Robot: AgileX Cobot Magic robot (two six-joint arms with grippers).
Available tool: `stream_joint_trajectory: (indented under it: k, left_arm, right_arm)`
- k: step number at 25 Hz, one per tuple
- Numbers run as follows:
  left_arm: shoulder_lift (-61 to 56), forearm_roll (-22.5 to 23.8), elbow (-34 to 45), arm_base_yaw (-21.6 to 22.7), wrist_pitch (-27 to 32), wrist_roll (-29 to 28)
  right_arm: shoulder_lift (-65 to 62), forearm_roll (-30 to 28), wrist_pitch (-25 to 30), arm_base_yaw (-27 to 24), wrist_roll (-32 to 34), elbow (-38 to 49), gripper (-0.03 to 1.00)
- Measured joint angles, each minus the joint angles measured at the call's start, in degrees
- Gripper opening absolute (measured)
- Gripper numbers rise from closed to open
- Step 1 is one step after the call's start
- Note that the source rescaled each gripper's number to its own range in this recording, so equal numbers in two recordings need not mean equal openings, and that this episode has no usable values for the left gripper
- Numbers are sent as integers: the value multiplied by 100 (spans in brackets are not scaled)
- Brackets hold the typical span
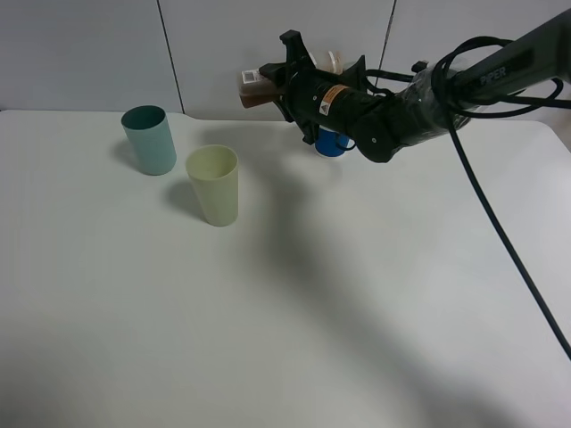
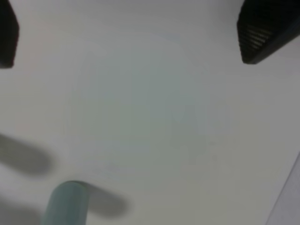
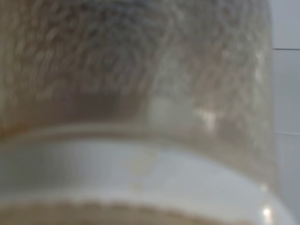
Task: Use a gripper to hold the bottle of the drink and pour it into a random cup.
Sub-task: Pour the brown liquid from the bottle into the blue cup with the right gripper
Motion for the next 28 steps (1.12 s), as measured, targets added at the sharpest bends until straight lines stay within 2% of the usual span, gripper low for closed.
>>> stream_joint_trajectory:
  k: [12, 28]
  left_arm:
    - [0, 0, 0, 0, 0, 0]
    - [0, 0, 0, 0, 0, 0]
  right_arm:
    - [0, -58, 0, 0, 62, 0, 0]
    - [0, -152, -361, -25, 748, 0, 0]
